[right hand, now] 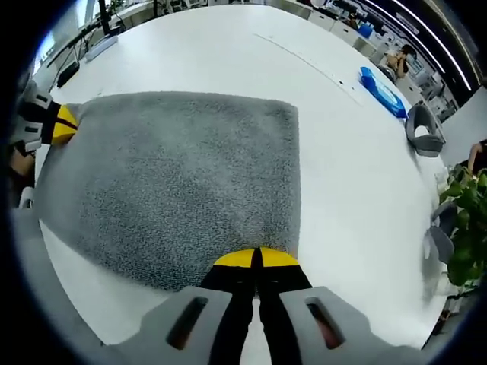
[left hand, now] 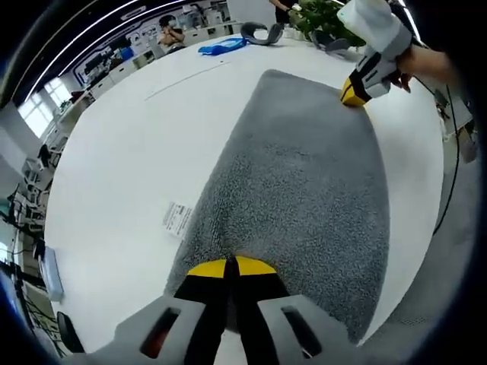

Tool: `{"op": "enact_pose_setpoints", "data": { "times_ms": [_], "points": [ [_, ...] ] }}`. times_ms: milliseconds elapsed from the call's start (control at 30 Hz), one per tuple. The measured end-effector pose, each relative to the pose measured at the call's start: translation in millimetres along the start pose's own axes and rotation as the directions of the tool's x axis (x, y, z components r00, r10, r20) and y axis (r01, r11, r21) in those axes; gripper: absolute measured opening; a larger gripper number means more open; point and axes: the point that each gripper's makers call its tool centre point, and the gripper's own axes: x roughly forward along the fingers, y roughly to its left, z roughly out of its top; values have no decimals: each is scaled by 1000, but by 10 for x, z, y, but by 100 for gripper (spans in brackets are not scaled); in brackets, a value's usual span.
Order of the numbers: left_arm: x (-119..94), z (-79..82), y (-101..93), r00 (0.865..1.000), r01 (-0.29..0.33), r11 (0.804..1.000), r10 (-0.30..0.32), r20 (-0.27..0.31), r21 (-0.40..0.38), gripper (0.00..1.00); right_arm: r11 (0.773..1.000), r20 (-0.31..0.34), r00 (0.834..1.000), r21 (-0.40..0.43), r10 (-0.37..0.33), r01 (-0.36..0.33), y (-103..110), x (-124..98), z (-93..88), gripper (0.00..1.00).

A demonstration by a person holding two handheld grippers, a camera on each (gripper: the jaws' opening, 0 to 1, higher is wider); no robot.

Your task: Fold the towel on the table until its edges align and the towel forms a compact rectangular stack.

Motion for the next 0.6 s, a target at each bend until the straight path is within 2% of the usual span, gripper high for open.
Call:
{"op": "enact_pose_setpoints", "data": {
  "times_ms": [100, 433, 600],
  "points": [
    [-16, -9, -47, 1000, -20, 1000, 20, 0, 23, 2, 1000, 5, 1000, 7, 14, -14, -36, 5, -3, 0],
    [-76, -49, -215, 1000, -14, 1000, 14, 5, -2, 2, 999, 3, 999, 31, 44, -44, -102, 26, 2, 0],
    [-83, -49, -274, 1000, -25, 1000, 24, 2, 13, 2, 994, 16, 997, 82, 70, -71, -138, 34, 2, 0]
  ]
}}
